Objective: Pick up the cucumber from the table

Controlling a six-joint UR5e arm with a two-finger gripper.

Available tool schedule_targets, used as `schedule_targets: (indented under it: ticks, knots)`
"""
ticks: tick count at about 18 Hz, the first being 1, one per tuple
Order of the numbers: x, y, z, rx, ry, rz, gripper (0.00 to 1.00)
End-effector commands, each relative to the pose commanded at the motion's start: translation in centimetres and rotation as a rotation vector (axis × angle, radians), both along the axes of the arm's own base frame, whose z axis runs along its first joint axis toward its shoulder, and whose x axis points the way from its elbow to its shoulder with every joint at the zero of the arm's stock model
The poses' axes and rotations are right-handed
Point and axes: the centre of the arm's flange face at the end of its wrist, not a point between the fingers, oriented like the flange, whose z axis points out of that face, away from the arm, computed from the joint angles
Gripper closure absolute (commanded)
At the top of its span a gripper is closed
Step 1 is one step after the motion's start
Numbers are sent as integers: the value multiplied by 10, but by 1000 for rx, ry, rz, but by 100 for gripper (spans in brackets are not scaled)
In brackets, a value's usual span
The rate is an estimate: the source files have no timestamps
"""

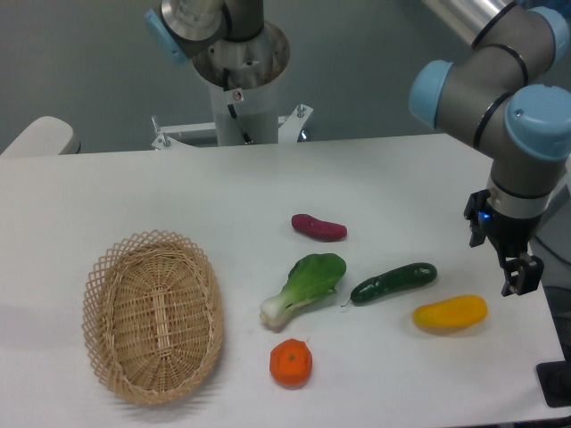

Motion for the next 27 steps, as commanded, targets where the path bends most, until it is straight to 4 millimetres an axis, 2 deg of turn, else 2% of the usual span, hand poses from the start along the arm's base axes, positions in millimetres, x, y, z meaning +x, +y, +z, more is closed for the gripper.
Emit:
schedule_targets:
  ticks: [7,9,12,13,17,18,21,22,23,27]
  knots:
    - [8,6,-11,-7,-21,6,0]
    - [15,11,-20,-2,-39,58,0]
    - [34,30,-34,-7,-48,126,0]
    - [43,33,-47,-36,-56,159,0]
    - [54,27,-84,-95,-21,211,0]
    - [61,33,-94,-103,-36,218,0]
    - [66,36,-109,-121,-59,214,0]
    - [70,43,-121,-147,-61,204,0]
    - [77,52,-125,-173,-47,190,0]
    - [89,50,-145,-180,-87,180,0]
